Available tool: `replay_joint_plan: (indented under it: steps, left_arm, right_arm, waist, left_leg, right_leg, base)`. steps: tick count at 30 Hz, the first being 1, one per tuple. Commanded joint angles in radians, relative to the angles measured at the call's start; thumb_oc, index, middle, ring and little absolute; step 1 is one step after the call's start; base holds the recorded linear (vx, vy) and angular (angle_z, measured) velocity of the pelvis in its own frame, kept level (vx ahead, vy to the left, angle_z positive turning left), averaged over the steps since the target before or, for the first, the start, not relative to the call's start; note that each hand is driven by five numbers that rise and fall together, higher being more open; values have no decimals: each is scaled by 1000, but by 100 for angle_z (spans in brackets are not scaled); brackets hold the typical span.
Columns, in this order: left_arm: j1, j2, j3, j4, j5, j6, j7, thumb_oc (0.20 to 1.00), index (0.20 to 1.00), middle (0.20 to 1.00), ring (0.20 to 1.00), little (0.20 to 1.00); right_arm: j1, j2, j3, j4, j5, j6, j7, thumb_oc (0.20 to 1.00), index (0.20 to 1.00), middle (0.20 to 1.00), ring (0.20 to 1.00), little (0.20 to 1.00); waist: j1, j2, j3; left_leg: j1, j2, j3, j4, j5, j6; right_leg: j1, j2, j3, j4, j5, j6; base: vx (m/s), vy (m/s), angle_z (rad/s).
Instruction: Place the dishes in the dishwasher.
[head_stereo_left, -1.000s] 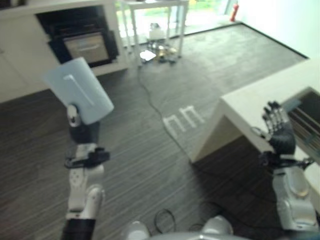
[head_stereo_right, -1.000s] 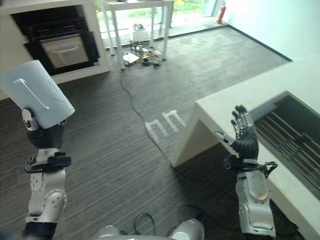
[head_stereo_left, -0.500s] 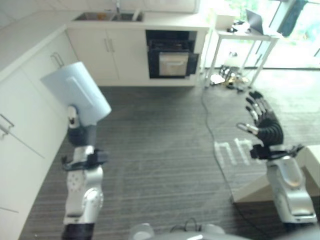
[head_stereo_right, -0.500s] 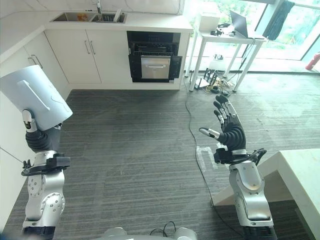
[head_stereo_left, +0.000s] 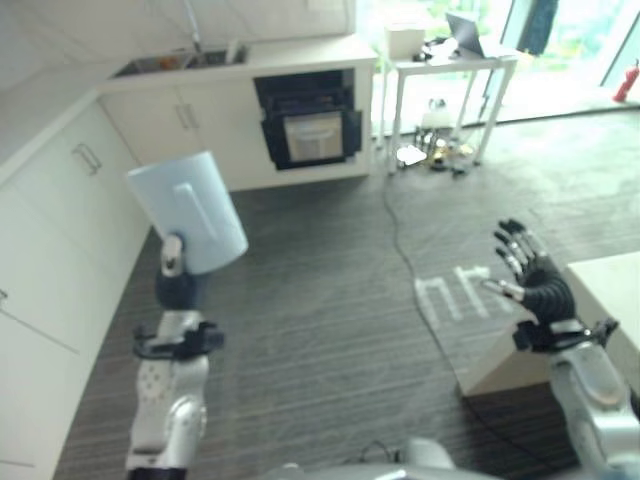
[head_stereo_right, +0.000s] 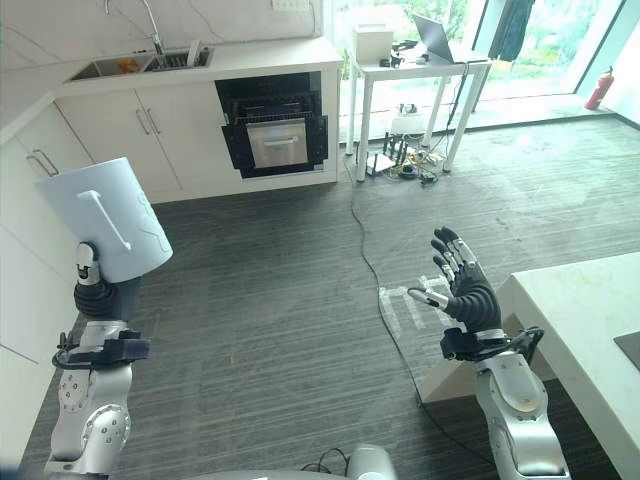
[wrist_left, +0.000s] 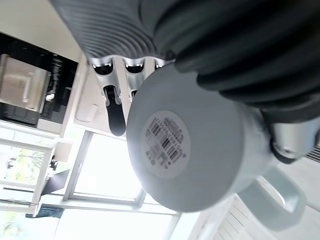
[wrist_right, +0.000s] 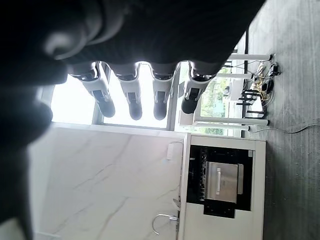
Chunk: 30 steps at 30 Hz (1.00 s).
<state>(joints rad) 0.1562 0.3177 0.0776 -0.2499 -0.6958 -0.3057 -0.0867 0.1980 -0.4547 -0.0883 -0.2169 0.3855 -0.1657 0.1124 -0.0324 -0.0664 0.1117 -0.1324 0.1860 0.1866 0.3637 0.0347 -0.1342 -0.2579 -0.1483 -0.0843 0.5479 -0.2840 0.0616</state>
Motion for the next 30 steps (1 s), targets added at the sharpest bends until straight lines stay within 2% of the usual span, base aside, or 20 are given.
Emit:
replay_joint_plan:
  steps: [1, 3, 4, 6, 9, 11, 13, 16, 18, 19, 21, 22, 23, 24, 25, 26, 27, 28, 29, 30]
  left_arm:
    - [-38, 38, 34, -67, 11, -38, -28, 200, 200, 200, 200, 200]
    - [-35, 42, 32, -66, 7, -40, -25, 200, 200, 200, 200, 200]
    - [-29, 41, 35, -57, -1, -50, -19, 200, 200, 200, 200, 200]
    - [-19, 32, 38, -43, -7, -65, -16, 200, 200, 200, 200, 200]
    - [3, 28, 51, -50, -16, -64, -17, 200, 200, 200, 200, 200]
    - [4, 34, 57, -54, -20, -64, -17, 200, 200, 200, 200, 200]
    - [-19, 51, 69, -65, 1, -45, -37, 200, 200, 200, 200, 200]
    - [-56, 65, 64, -58, 35, -33, -42, 200, 200, 200, 200, 200]
    - [-70, 72, 67, -63, 38, -13, -49, 200, 200, 200, 200, 200]
    - [-77, 68, 66, -62, 48, -4, -56, 200, 200, 200, 200, 200]
    - [-82, 64, 60, -66, 71, 12, -53, 200, 200, 200, 200, 200]
    - [-82, 64, 56, -65, 88, 12, -49, 200, 200, 200, 200, 200]
    - [-81, 60, 50, -64, 102, 10, -44, 200, 200, 200, 200, 200]
    - [-84, 64, 49, -67, 103, 14, -32, 200, 200, 200, 200, 200]
    - [-87, 70, 53, -70, 99, 21, -32, 200, 200, 200, 200, 200]
    - [-89, 78, 60, -74, 91, 27, -33, 200, 200, 200, 200, 200]
    - [-88, 82, 63, -75, 86, 31, -37, 200, 200, 200, 200, 200]
    - [-85, 87, 69, -75, 81, 29, -42, 200, 200, 200, 200, 200]
    - [-78, 96, 75, -82, 83, 28, -49, 200, 200, 200, 200, 200]
    - [-77, 98, 69, -86, 89, 24, -45, 200, 200, 200, 200, 200]
  right_arm:
    - [-100, 8, -39, -68, -24, -75, -16, 1000, 1000, 1000, 1000, 1000]
    - [-104, 12, -34, -71, -53, -74, -13, 1000, 1000, 1000, 1000, 1000]
    - [-97, 7, -35, -77, -65, -93, -11, 1000, 1000, 1000, 1000, 1000]
    - [-83, 1, -43, -83, -49, -95, 17, 1000, 1000, 1000, 1000, 1000]
    - [-44, -20, -70, -106, -16, -79, 60, 1000, 1000, 1000, 1000, 1000]
    - [-29, -24, -81, -117, -2, -78, 72, 1000, 1000, 1000, 1000, 1000]
    - [-35, -14, -91, -130, 15, -73, 59, 1000, 1000, 1000, 1000, 1000]
    - [-72, 10, -67, -122, 6, -62, 14, 1000, 1000, 1000, 1000, 1000]
    - [-85, 21, -60, -116, -1, -54, -1, 1000, 1000, 1000, 1000, 1000]
    - [-87, 39, -53, -112, -11, -53, -7, 1000, 1000, 1000, 1000, 1000]
    - [-87, 63, -36, -109, -22, -56, -13, 1000, 1000, 1000, 1000, 1000]
    - [-78, 78, -25, -114, -28, -60, -9, 1000, 1000, 1000, 1000, 1000]
    - [-80, 83, -6, -114, -39, -61, -15, 1000, 1000, 1000, 1000, 1000]
    - [-84, 79, 11, -111, -41, -62, -20, 1000, 1000, 1000, 1000, 1000]
    - [-83, 67, 9, -113, -27, -61, -19, 1000, 1000, 1000, 1000, 1000]
    - [-78, 58, -3, -114, -9, -64, -9, 1000, 1000, 1000, 1000, 1000]
    - [-74, 56, -10, -115, 1, -65, -4, 1000, 1000, 1000, 1000, 1000]
    - [-70, 50, -21, -114, 13, -69, 5, 1000, 1000, 1000, 1000, 1000]
    - [-58, 37, -43, -113, 49, -79, 22, 1000, 1000, 1000, 1000, 1000]
    - [-58, 37, -47, -110, 54, -83, 26, 1000, 1000, 1000, 1000, 1000]
  waist:
    - [8, 13, 53]
    - [9, 53, 56]
    - [16, 74, 53]
    - [31, 84, 47]
    - [34, 77, 34]
    - [36, 72, 26]
    - [53, 51, 7]
    - [62, 33, -2]
    - [62, 32, -7]
    - [59, 38, -11]
    - [56, 55, -6]
    - [53, 73, 1]
    - [47, 82, 9]
    - [40, 81, 19]
    - [37, 74, 22]
    - [32, 64, 30]
    - [26, 63, 36]
    - [19, 50, 42]
    - [-6, 17, 66]
    - [-16, 6, 71]
  left_leg:
    - [21, -70, 61, -64, -77, 46]
    - [-55, -14, 56, -64, -106, 40]
    - [-112, 9, 14, -64, -88, 26]
    - [-158, 19, -43, -64, -60, 14]
    - [-161, 49, -19, -64, -71, 16]
    - [-151, 41, -14, -64, -83, 24]
    - [-131, -16, -26, -64, -120, 62]
    - [-113, -65, -43, -64, -141, 95]
    - [-98, -91, -57, -64, -154, 116]
    - [-85, -109, -71, -64, -166, 131]
    - [-56, -129, -98, -64, -188, 150]
    - [-38, -133, -114, -64, -201, 162]
    - [-18, -132, -119, -64, -212, 164]
    - [-4, -134, -116, -64, -218, 164]
    - [3, -138, -113, -64, -219, 158]
    - [19, -139, -103, -64, -230, 151]
    - [31, -135, -103, -64, -236, 148]
    - [44, -136, -91, -64, -246, 141]
    - [93, -142, -67, -64, -281, 123]
    - [110, -147, -65, -64, -298, 119]
  right_leg:
    - [223, 52, -45, -248, 85, 17]
    - [240, 84, -48, -248, 62, 25]
    - [263, 110, -31, -248, 38, 26]
    - [301, 128, -8, -248, 6, 23]
    - [335, 100, -28, -248, -15, 39]
    - [342, 84, -37, -248, -14, 52]
    - [366, 45, -35, -248, 1, 82]
    - [378, 9, -49, -248, 104, 120]
    - [385, 7, -57, -248, 182, 141]
    - [399, 17, -58, -233, 268, 148]
    - [331, 25, -50, -48, 338, 147]
    - [274, 31, -47, 95, 354, 141]
    - [201, 23, -49, 164, 348, 128]
    - [143, 21, -70, 131, 314, 109]
    - [145, 27, -102, 39, 282, 100]
    - [142, 9, -147, -65, 290, 98]
    - [152, 5, -165, -111, 297, 99]
    - [135, -17, -184, -193, 313, 100]
    - [45, -95, -194, -248, 320, 118]
    - [-4, -119, -173, -248, 324, 129]
  base:
    - [191, 150, 25]
    - [217, 229, 30]
    - [355, 316, 20]
    - [352, 287, 11]
    - [322, 271, -47]
    - [291, 250, -46]
    - [364, 302, -25]
    - [242, 215, 28]
    - [243, 223, 50]
    - [267, 264, 52]
    - [234, 247, 35]
    - [229, 220, 31]
    - [269, 172, 2]
    - [280, 36, -13]
    - [330, -85, -27]
    - [289, -143, -14]
    - [228, -187, -9]
    - [324, -333, 0]
    - [356, -391, -9]
    - [504, -487, 9]
